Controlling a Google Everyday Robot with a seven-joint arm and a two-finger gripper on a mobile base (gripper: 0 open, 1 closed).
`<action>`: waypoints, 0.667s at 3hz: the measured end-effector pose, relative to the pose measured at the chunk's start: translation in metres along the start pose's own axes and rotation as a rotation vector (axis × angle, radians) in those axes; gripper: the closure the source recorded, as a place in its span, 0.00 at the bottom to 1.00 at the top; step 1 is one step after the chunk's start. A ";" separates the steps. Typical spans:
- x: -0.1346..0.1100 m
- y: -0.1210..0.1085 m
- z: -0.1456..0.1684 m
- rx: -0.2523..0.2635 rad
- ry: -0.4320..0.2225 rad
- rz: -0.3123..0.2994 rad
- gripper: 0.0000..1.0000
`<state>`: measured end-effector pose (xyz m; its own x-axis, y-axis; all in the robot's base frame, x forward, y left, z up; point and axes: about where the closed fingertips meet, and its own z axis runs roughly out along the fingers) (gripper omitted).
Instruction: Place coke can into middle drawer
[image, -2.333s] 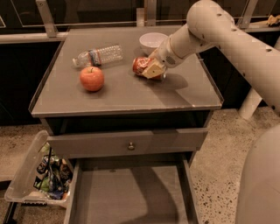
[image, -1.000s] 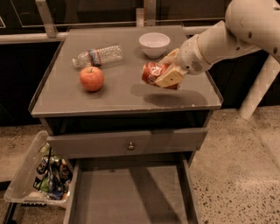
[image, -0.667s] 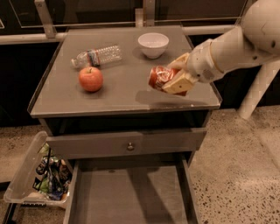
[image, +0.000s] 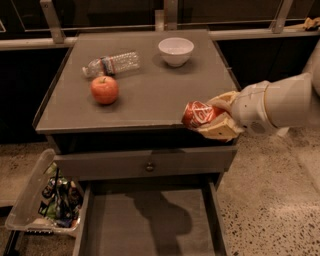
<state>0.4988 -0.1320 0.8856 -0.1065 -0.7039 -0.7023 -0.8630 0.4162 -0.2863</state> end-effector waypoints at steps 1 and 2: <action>0.030 0.034 0.008 -0.006 0.001 0.098 1.00; 0.029 0.034 0.008 -0.006 0.000 0.097 1.00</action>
Offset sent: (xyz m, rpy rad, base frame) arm -0.0203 -0.0032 -0.0217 0.0374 0.0322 -0.0482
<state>0.4701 -0.1337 0.8501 -0.1900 -0.6606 -0.7263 -0.8514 0.4792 -0.2131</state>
